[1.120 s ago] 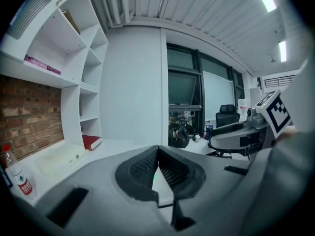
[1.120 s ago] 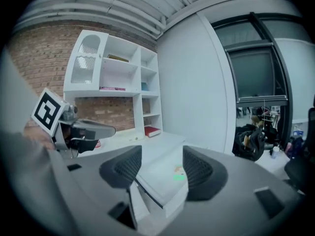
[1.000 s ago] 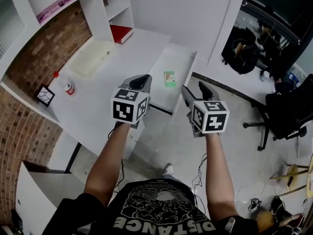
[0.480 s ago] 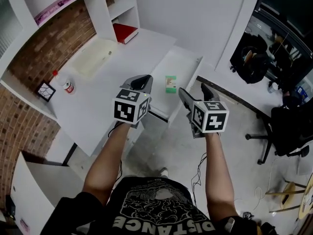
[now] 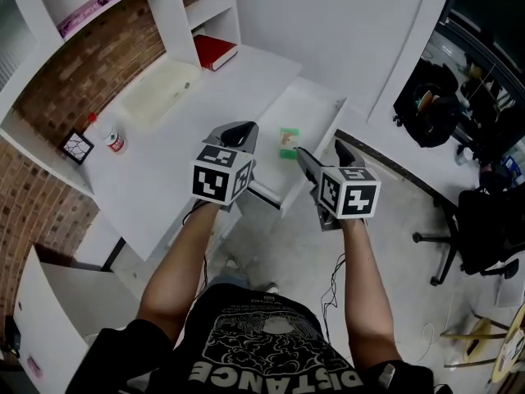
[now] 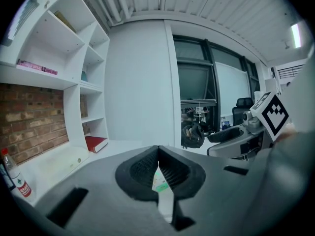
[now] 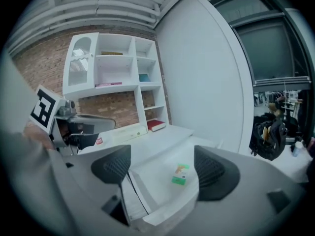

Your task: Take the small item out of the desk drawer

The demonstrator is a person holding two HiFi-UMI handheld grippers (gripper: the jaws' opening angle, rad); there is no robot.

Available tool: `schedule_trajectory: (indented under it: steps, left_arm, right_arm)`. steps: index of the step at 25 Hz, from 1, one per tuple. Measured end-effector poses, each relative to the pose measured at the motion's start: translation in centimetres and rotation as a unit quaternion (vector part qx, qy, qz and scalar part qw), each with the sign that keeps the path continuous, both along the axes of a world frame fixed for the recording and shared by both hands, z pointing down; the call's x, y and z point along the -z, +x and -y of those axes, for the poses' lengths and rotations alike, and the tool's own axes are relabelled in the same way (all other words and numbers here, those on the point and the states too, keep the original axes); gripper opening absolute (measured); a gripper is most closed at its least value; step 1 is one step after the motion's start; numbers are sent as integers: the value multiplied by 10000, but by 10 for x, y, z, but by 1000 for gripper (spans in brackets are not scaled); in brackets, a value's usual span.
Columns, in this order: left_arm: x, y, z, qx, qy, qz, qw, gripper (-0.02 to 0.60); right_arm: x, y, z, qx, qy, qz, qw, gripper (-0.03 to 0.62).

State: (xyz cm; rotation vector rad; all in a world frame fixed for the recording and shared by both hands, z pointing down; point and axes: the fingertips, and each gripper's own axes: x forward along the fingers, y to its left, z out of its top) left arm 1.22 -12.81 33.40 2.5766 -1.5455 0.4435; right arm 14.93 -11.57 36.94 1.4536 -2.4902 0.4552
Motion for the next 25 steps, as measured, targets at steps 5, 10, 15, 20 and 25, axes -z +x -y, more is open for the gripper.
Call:
schedule_trajectory:
  steps: [5,10,15,20,25]
  left_arm:
    - [-4,-6,19,15,-11,-24,10000,5]
    - [-12,-11,47,-60,-6,-43,10000,5]
    - [-31,-24,87,-151,-119,-97,9998,6]
    - [-51,-37,131,-288,-268,-71,9992,9]
    - [-73,-52,171,-448,-418,-31,9981,9]
  right_arm:
    - [-10,-12,17,94,-157,-6,9998,397]
    - [-22,-22,45,75,-295,-92,9995,400]
    - [-45,-38,80,23,-556,-250,9981,425]
    - [-77,-51,115,-92,-987,-392,9943,434]
    - [-109,-57,145,-293,-1469,-415,9878,434]
